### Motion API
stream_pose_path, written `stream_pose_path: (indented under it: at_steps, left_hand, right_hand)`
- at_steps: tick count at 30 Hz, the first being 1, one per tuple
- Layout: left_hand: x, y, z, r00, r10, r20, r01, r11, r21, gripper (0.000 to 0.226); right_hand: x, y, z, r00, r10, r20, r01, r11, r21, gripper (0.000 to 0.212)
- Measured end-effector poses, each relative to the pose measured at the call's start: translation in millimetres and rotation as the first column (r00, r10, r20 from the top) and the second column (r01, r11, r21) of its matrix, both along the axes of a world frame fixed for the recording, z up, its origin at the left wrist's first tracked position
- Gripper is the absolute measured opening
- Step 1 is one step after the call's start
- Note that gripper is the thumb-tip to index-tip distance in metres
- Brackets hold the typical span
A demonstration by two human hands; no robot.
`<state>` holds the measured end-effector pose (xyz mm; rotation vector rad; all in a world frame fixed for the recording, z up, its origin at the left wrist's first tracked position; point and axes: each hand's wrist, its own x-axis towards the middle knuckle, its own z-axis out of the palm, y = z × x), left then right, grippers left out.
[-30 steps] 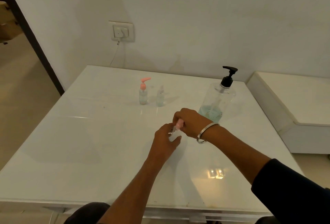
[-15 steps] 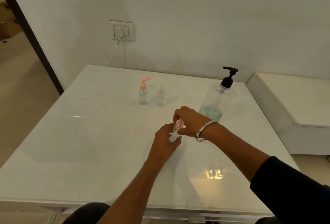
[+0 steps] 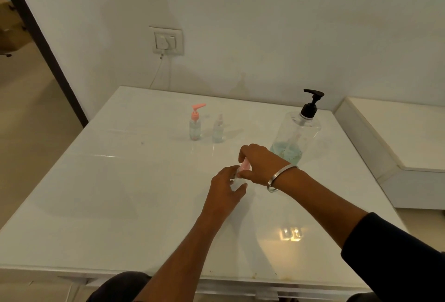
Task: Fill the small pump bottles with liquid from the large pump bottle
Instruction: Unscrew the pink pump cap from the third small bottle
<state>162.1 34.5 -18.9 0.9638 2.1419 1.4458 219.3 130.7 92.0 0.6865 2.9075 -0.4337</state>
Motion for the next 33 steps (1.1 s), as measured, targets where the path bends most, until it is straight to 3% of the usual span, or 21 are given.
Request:
stream_pose_path:
  at_steps: [5,8,12,15,23,33]
  left_hand:
    - [0.6,-1.4,-0.7,1.000,0.004,0.013,-0.005,1.000,0.005,0.039]
    - [0.5,-0.2,0.2,1.000,0.011,0.014,-0.010,1.000,-0.014,0.039]
    - [0.8,0.7,0.3,1.000,-0.003,0.012,0.003,1.000,-0.013,0.044]
    - [0.6,0.5,0.7,1.000,-0.004,0.003,0.004,1.000,-0.024,0.046]
    - [1.8,-0.3,0.9,1.000,0.000,0.020,0.000,0.999,-0.033,0.045]
    - [3.8,0.6,2.2,1.000,0.013,0.001,-0.013,1.000,-0.020,0.042]
  right_hand:
    - [-3.6,1.3,2.9,0.995,0.095,0.030,-0.095,0.995,-0.003,0.017]
    - [-0.9,1.6,4.0,0.988,0.150,0.028,-0.149,0.988,-0.029,0.021]
    - [2.7,0.9,-0.6,0.999,0.037,-0.028,-0.038,0.999,-0.028,0.033]
    - [1.5,1.7,-4.0,0.999,-0.031,-0.019,0.031,0.999,0.018,0.031]
    - [-2.0,3.0,6.3,0.999,0.048,-0.013,-0.049,0.999,-0.004,0.020]
    - [4.4,7.0,28.4,0.978,-0.016,-0.206,-0.015,0.989,-0.145,0.020]
